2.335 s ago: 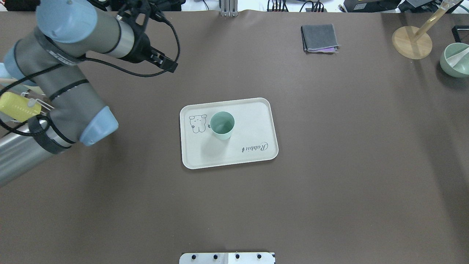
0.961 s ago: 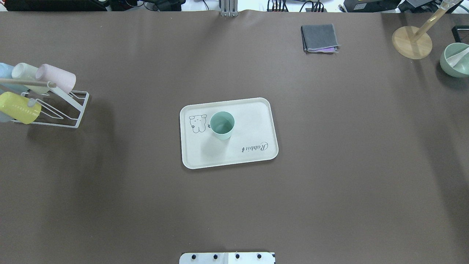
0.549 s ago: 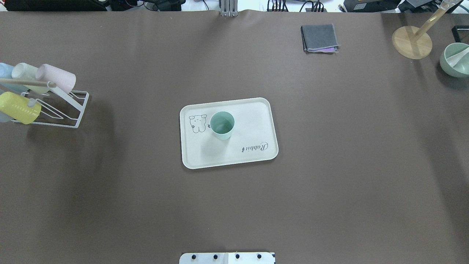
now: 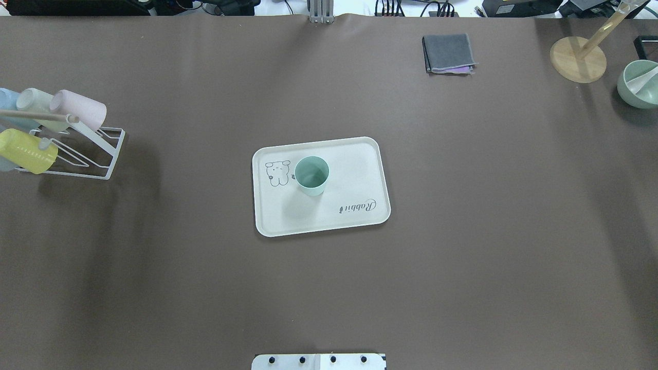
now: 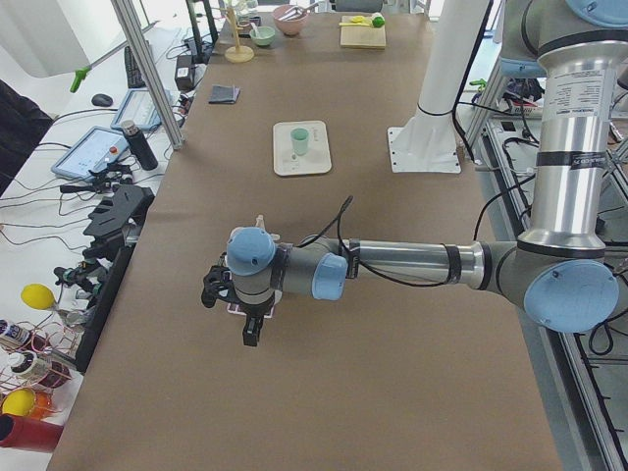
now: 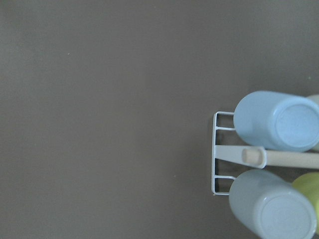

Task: Pick up and place green cup on tray

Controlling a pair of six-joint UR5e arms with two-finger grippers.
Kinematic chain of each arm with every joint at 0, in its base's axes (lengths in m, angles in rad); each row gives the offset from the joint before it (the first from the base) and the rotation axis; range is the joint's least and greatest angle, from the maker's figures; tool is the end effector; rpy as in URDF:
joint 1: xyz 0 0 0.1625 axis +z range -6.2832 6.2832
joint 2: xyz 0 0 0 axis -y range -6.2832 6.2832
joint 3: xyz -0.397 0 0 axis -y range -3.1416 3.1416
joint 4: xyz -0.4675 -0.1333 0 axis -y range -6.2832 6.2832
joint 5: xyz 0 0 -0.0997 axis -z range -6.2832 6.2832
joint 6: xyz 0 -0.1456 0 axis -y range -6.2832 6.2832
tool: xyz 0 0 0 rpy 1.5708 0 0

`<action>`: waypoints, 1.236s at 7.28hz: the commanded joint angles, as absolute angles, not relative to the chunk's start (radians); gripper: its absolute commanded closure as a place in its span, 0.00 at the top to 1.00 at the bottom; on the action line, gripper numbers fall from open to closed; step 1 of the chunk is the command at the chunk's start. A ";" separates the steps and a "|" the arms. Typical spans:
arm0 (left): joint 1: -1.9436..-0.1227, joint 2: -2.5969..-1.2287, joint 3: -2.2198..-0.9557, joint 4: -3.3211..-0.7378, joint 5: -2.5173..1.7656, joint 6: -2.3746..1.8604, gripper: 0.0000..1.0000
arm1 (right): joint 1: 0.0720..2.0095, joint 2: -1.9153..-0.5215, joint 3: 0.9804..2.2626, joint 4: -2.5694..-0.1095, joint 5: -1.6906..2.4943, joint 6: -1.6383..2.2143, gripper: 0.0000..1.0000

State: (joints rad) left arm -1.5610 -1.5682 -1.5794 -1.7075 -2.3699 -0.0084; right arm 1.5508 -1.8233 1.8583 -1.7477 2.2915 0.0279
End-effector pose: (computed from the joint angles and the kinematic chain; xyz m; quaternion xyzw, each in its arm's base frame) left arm -0.0233 -0.5798 0.6430 0.0621 0.3886 0.0284 0.9189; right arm 0.0282 -0.4519 0.6529 -0.0747 -0.3500 0.0287 0.9333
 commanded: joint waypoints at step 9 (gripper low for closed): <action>-1.572 -1.563 -1.554 -1.698 -2.373 0.002 0.98 | 1.572 -1.845 1.855 -1.744 2.292 -0.043 1.00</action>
